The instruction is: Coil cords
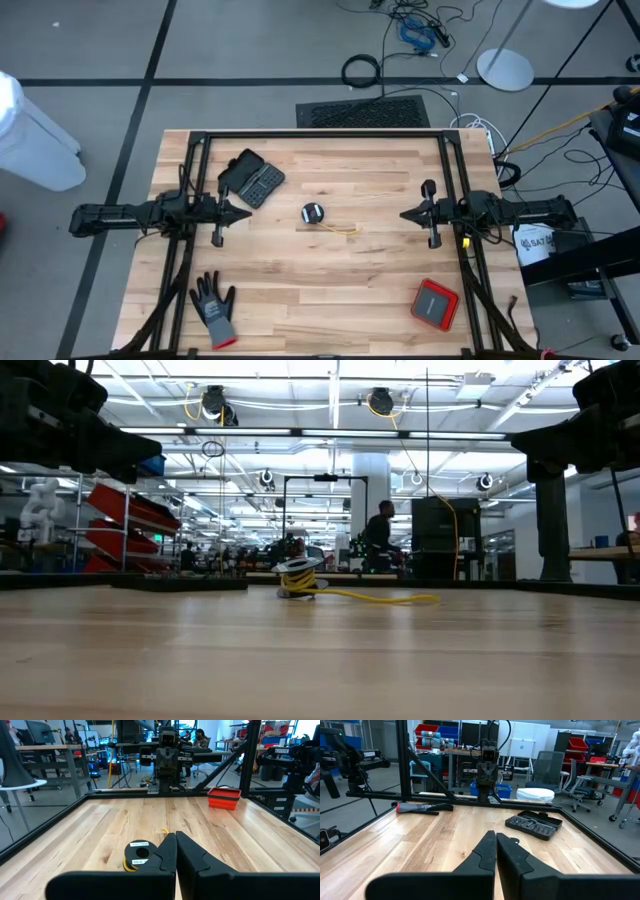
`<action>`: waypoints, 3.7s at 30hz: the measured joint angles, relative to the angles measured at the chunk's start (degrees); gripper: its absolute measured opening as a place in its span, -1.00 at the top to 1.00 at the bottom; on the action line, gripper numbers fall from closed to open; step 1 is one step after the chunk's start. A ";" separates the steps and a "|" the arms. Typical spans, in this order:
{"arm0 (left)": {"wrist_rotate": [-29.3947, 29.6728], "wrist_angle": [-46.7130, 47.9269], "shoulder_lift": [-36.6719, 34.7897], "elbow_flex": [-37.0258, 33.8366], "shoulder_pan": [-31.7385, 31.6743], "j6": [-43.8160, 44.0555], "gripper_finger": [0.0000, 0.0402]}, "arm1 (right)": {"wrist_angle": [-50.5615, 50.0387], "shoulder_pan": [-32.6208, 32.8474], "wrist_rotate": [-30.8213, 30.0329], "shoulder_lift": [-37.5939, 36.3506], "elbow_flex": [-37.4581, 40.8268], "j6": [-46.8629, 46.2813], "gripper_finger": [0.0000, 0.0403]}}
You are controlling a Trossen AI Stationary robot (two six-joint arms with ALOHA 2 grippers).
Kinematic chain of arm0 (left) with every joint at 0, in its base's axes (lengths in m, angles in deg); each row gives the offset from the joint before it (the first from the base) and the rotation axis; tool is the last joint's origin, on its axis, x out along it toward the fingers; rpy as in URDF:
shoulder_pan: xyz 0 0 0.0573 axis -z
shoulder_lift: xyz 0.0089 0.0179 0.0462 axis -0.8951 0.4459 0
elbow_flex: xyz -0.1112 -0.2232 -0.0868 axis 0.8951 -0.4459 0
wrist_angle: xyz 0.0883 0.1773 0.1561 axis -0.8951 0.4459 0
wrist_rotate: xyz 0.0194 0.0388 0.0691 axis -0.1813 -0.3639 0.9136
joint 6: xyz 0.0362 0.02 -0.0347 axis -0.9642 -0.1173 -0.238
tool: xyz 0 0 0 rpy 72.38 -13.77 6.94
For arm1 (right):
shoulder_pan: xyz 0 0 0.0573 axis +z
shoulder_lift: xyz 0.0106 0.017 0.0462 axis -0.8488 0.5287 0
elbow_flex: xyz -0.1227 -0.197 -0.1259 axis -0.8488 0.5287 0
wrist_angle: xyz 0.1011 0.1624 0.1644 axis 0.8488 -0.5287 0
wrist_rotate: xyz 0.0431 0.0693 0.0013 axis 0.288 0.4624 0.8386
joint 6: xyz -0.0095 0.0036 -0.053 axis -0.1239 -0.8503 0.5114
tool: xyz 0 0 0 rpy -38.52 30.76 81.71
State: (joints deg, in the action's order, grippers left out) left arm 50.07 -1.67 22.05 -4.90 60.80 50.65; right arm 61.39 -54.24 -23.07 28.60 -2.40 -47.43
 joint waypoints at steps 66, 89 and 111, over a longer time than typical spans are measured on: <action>2.75 -3.53 0.02 0.00 0.00 0.06 0.99 | -13.05 0.01 -0.21 31.95 -52.59 3.12 1.00; 2.91 -9.49 0.03 3.18 0.00 3.04 0.99 | -7.94 0.77 4.44 45.89 -45.98 -1.16 1.00; 0.47 -7.07 35.63 33.04 3.69 -3.36 0.99 | -5.85 0.75 4.19 56.55 -42.22 -2.19 1.00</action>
State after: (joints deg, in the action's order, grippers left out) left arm 50.53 -8.73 57.68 28.14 64.49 47.29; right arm 55.54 -53.48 -18.89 85.15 -44.62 -49.61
